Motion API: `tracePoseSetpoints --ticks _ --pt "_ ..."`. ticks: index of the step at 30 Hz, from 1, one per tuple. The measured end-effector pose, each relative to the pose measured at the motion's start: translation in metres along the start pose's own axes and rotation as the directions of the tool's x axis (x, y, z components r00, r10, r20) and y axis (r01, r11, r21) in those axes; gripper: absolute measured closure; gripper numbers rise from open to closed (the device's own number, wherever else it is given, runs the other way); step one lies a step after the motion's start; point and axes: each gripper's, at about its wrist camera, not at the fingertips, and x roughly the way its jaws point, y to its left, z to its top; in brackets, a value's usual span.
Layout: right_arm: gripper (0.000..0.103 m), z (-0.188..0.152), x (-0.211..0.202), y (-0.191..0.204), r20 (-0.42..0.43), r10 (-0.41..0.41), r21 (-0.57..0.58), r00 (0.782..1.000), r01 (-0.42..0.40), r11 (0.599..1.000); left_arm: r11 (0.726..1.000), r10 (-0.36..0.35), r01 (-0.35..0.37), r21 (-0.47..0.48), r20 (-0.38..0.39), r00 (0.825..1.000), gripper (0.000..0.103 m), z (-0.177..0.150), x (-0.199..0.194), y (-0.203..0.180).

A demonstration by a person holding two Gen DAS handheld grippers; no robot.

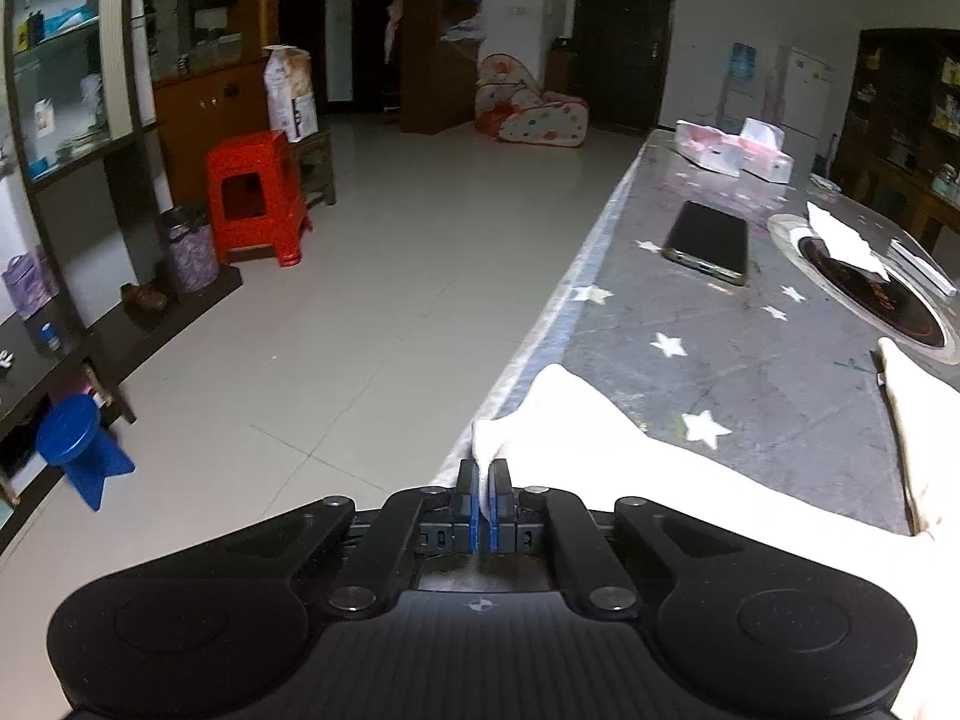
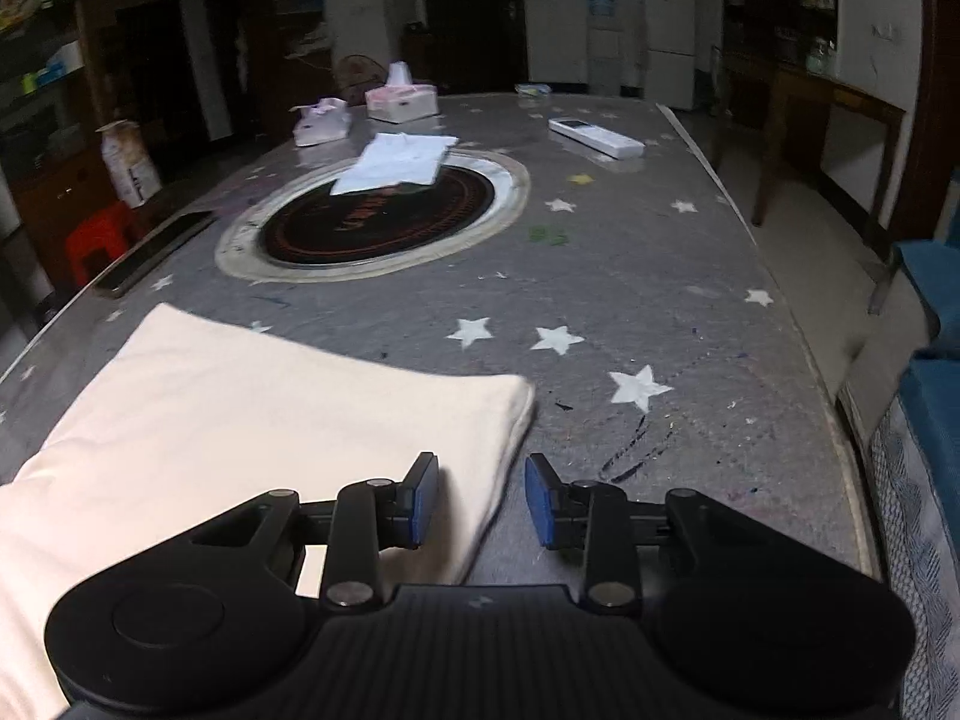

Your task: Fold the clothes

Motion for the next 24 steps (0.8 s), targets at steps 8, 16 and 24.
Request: tracePoseSetpoints --ticks 8,16,24 --pt "0.097 0.022 0.027 0.017 0.020 -0.016 -0.076 1.000 0.017 0.997 1.000 0.014 -0.014 0.000 -0.010 1.000 0.100 0.003 0.005 0.003" --pt "0.091 0.057 0.065 0.039 0.026 -0.015 -0.187 1.000 0.020 0.982 1.000 0.022 -0.022 0.009 -0.029 0.999 0.097 0.007 0.006 0.003" --pt "0.075 0.035 0.007 0.056 0.033 0.103 -0.243 0.994 -0.092 0.966 1.000 0.020 -0.020 0.007 0.011 1.000 0.089 0.017 -0.010 0.000"
